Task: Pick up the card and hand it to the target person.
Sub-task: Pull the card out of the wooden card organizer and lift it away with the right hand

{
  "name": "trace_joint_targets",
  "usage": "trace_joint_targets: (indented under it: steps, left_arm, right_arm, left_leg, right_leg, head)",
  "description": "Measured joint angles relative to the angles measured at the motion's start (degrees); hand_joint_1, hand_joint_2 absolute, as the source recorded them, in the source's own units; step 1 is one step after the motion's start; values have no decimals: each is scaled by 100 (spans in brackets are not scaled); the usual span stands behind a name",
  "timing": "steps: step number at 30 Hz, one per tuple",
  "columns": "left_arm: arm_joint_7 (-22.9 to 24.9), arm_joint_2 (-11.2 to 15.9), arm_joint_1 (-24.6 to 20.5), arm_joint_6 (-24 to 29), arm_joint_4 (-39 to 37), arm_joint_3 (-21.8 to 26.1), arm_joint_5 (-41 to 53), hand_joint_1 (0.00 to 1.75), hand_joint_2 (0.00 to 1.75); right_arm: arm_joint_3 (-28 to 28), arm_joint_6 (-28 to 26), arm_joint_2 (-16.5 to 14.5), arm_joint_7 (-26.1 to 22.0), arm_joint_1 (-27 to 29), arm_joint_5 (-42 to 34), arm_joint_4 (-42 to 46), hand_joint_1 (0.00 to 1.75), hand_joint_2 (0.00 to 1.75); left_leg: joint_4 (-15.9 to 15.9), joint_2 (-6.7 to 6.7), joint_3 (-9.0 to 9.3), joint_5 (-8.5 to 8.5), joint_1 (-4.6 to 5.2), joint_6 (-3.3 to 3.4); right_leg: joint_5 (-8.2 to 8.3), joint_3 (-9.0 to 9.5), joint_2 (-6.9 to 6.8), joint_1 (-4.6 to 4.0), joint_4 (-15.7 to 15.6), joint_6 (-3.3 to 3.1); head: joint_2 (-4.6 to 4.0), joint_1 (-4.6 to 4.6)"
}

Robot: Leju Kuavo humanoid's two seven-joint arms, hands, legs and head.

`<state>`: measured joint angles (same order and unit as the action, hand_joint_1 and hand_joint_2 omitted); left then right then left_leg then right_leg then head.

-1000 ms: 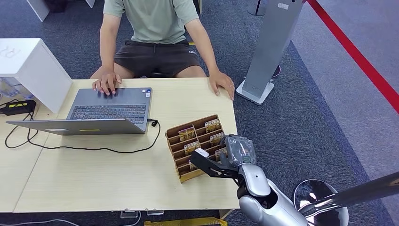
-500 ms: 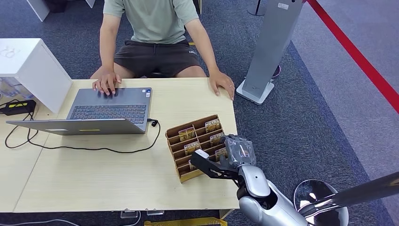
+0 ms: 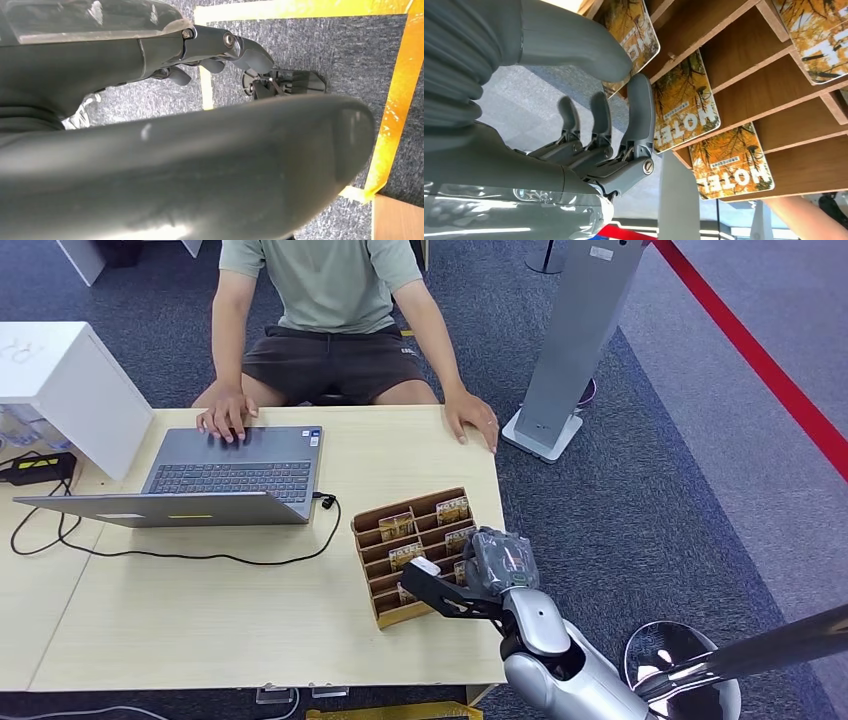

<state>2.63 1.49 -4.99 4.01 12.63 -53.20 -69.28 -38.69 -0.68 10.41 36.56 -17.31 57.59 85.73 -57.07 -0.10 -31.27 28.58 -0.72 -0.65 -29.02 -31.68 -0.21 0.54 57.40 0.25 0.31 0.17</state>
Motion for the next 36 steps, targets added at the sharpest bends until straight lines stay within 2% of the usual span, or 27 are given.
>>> trace_joint_targets:
  steps: [5,16,17,21,22,30,36]
  left_arm:
    - [9,-5,0,18,0,0,-40,0,0]
    - [23,-11,-2,31,0,0,-61,0,0]
    - [23,-11,-2,34,0,0,-64,0,0]
    - [23,-11,-1,43,0,0,-89,0,0]
    - [23,-11,-1,45,0,0,-102,0,0]
    - [27,-11,1,48,0,0,-125,0,0]
    - [28,-11,1,49,0,0,-139,0,0]
  right_arm:
    - [-1,-2,-57,-57,-61,-31,-86,129,175]
    - [-24,-46,-125,-98,-85,-45,-200,105,175]
    - [-28,-60,-125,-99,-84,-45,-197,102,175]
    - [-48,-97,-119,-95,-69,-42,-110,63,175]
    - [-52,-103,-116,-89,-65,-38,-63,59,175]
    - [-61,-109,-75,-56,-54,-8,263,61,175]
    - [-63,-114,-38,-22,-47,-5,413,77,175]
  left_leg:
    - [0,0,4,0,0,0]
    - [0,0,5,0,0,0]
    - [0,0,5,0,0,0]
    - [0,0,5,0,0,0]
    - [0,0,5,0,0,0]
    - [0,0,3,0,0,0]
    - [-1,0,3,0,0,0]
  right_leg:
    - [0,4,0,0,0,0]
    - [1,5,0,0,0,0]
    - [1,5,0,0,0,0]
    - [1,4,0,0,0,0]
    - [1,4,0,0,0,0]
    - [0,3,0,0,0,0]
    - [0,2,0,0,0,0]
  head:
    - [0,-3]
    - [0,2]
    - [0,2]
    - [0,-1]
    - [0,-3]
    - [0,-1]
    - [0,1]
